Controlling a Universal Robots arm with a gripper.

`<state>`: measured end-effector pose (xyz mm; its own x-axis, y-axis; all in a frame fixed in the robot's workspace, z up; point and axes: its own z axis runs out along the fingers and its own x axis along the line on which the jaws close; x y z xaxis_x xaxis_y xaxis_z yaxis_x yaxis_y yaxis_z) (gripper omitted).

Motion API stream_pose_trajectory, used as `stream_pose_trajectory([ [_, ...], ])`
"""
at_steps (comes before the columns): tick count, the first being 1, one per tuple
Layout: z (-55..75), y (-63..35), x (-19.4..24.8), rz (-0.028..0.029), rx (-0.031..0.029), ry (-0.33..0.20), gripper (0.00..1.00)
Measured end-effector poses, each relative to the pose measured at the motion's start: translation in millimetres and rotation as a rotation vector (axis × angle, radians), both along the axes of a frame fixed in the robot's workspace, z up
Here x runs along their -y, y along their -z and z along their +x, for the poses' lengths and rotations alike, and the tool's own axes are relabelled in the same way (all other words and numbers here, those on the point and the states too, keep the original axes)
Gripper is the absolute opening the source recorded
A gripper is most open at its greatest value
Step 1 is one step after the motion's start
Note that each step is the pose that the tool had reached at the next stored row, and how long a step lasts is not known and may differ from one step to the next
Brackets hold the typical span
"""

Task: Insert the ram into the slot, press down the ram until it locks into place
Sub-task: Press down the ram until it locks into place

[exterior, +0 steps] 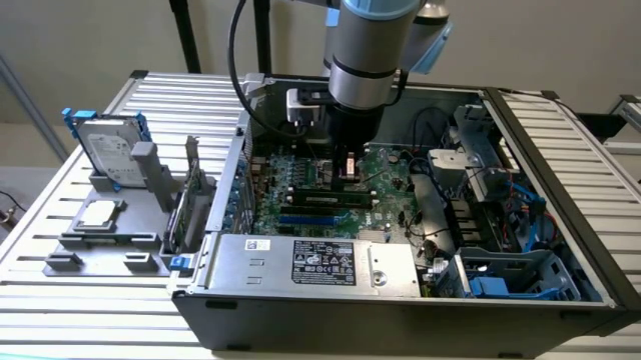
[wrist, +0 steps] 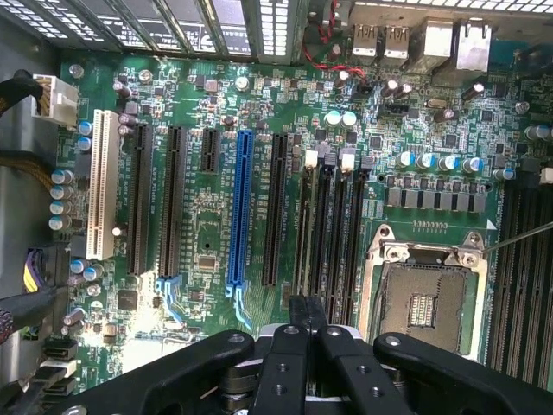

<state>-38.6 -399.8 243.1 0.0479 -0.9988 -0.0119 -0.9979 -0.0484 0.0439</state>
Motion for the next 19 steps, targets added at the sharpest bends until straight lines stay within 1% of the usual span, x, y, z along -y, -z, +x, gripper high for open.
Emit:
stream_pose_trajectory([
  [9,0.0,8.1,-2.1,-0.0002,-0.0001,0.000,0.10],
  [15,0.0,14.0,-2.8,-0.0031,-0.0006,0.000,0.10],
  [16,-0.1,15.5,-3.0,-0.0023,-0.0004,0.000,0.10],
  [19,-0.1,17.7,-3.1,-0.0028,-0.0004,0.000,0.10],
])
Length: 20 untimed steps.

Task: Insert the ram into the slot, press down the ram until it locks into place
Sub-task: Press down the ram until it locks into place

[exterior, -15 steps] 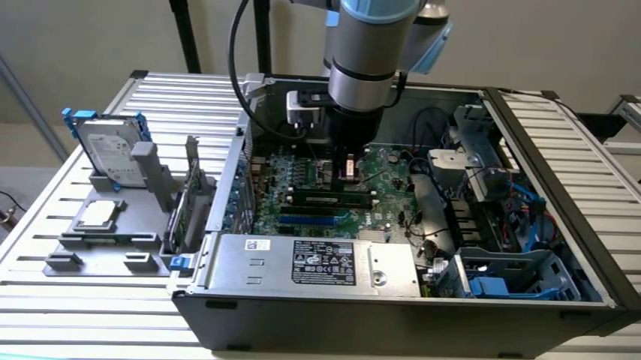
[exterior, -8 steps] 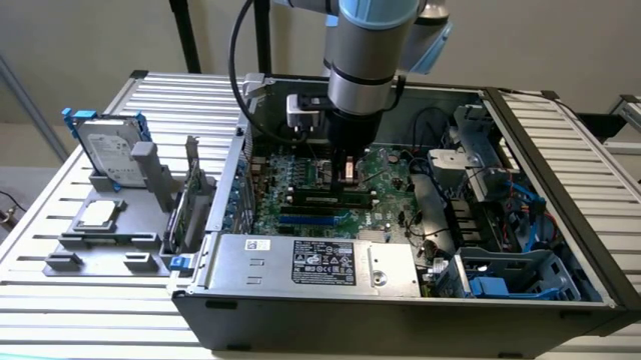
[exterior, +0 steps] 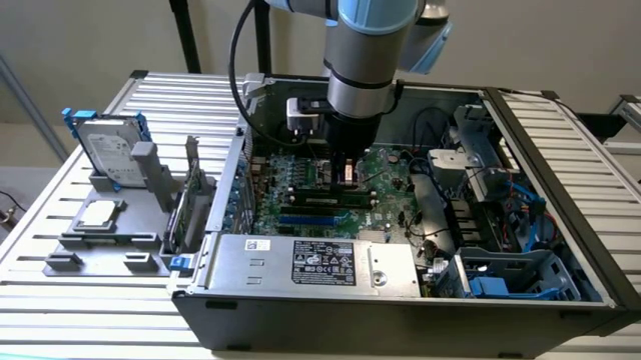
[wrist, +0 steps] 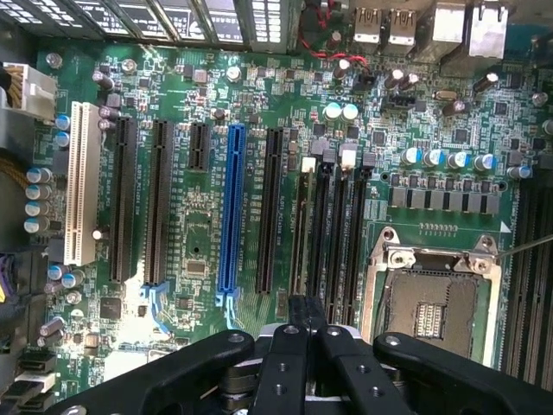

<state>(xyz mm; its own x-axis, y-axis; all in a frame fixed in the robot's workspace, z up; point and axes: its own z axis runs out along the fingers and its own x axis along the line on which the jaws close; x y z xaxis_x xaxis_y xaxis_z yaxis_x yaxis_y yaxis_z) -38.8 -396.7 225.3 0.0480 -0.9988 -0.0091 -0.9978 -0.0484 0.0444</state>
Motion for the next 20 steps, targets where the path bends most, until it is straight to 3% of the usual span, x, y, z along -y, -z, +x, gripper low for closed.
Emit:
stream_pose_trajectory([
  [3,0.0,-5.2,-0.3,0.0027,0.0004,0.000,0.10],
  [11,0.1,-39.2,-0.1,0.0005,-0.0051,0.000,0.10],
  [20,0.2,-40.8,0.0,0.0007,-0.0053,0.000,0.10],
])
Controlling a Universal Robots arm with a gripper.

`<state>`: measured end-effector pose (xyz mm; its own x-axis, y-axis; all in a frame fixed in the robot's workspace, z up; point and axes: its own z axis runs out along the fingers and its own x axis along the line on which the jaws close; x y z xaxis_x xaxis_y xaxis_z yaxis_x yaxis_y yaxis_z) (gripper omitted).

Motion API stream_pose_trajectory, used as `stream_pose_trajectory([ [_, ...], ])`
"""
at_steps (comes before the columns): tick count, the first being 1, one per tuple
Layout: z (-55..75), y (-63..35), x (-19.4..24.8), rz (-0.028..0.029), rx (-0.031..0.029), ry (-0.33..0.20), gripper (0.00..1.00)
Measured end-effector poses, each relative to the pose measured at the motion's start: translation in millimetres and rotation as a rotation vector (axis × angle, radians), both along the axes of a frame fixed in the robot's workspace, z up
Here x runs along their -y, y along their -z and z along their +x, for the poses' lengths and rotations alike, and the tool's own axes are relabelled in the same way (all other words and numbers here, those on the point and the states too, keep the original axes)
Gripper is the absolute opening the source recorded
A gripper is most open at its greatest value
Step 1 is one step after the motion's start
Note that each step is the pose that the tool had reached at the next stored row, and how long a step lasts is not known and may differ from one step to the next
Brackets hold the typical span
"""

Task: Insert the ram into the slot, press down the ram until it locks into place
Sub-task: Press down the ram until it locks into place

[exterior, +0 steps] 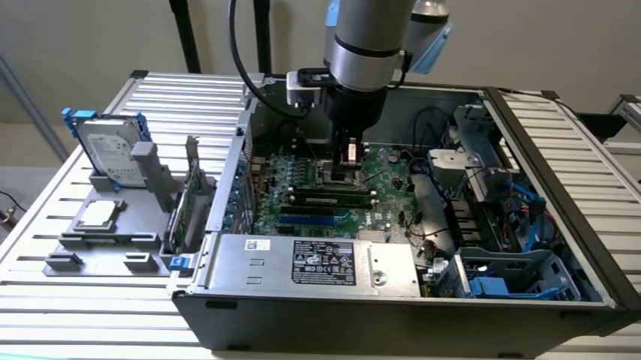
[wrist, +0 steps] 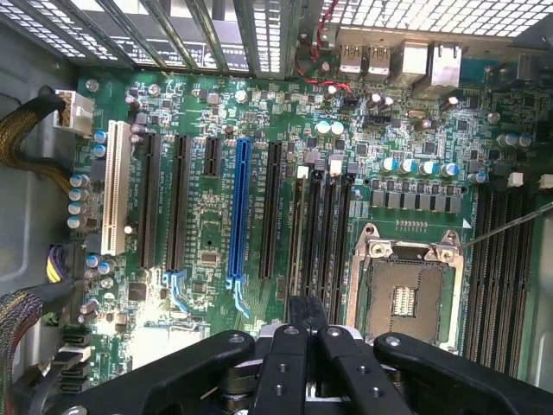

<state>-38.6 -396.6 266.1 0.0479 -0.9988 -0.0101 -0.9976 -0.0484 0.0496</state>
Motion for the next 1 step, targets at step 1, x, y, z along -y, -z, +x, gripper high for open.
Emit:
stream_pose_trajectory([
  [1,0.0,0.0,0.0,0.0000,0.0000,0.000,0.10],
])
